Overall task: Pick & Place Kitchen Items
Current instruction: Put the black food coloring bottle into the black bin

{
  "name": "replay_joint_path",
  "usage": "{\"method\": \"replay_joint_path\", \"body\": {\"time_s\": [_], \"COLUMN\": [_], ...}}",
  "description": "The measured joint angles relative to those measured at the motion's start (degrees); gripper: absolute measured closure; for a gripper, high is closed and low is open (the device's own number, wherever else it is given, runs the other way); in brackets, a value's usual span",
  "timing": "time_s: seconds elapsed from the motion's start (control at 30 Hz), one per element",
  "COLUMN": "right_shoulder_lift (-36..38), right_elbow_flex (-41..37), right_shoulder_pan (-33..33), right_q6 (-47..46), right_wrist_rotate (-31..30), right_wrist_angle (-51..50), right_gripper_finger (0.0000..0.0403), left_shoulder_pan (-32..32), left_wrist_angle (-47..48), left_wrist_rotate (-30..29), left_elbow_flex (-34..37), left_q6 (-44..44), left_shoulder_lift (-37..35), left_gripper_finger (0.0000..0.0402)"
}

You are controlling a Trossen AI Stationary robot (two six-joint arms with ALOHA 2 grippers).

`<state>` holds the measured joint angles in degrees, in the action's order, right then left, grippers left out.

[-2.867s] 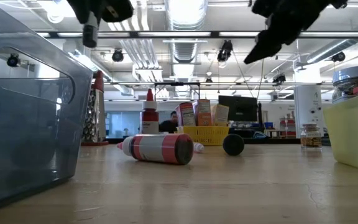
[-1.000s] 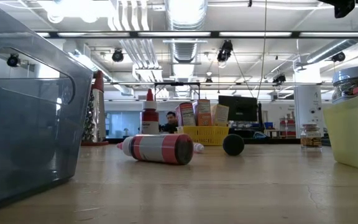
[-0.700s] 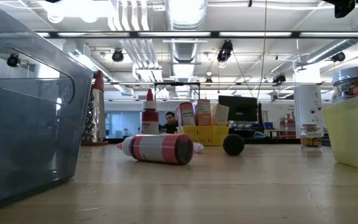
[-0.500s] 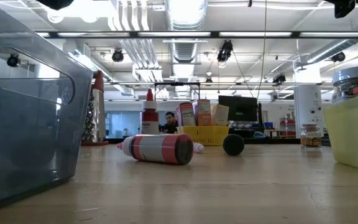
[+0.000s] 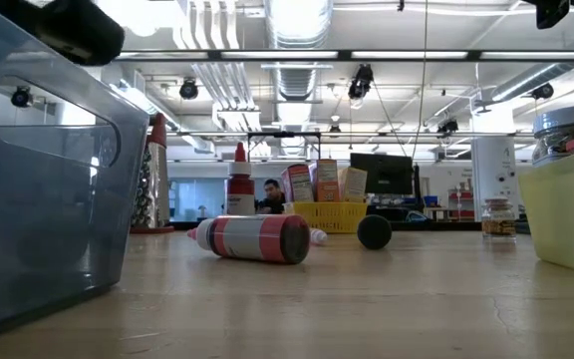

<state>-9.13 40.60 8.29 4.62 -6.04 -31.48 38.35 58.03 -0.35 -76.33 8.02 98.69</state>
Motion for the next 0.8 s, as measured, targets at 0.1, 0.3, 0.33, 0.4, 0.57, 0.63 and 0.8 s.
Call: {"method": "replay_joint_path", "body": {"time_s": [0.1,0.3,0.33,0.4,0.57,0.63,0.8], "right_shoulder_lift": [0.0,0.0,0.0,0.0,0.0,0.0,0.0], "right_elbow_flex": [0.0,0.0,0.0,0.0,0.0,0.0,0.0], "right_shoulder_pan": [0.0,0.0,0.0,0.0,0.0,0.0,0.0], "right_q6": [-0.1,0.1,0.1,-0.1,-0.1,0.1,0.0], "right_wrist_rotate": [0.0,0.0,0.0,0.0,0.0,0.0,0.0], "right_wrist_angle": [0.0,0.0,0.0,0.0,0.0,0.0,0.0], "right_gripper_finger": [0.0368,0.0366,0.0364,0.0359,0.0344,0.0337,0.0320], "left_shoulder_pan": [0.0,0.0,0.1,0.2,0.5,0.7,0.7], "left_wrist_angle": [-0.3,-1.1,-1.1,-1.7,-3.8,-5.2,-6.6], "left_wrist_rotate": [0.5,0.8,0.9,1.8,3.0,3.1,4.0], "left_elbow_flex": [1.6,2.2,2.4,2.9,4.7,5.3,5.5], "left_q6": [0.7,2.3,2.7,2.9,3.2,3.2,3.2], "left_shoulder_lift": [-0.2,-0.2,-0.2,-0.2,-0.2,-0.2,-0.2], "left_gripper_finger": [0.0335,0.0335,0.0335,0.0335,0.0335,0.0335,0.0335]}}
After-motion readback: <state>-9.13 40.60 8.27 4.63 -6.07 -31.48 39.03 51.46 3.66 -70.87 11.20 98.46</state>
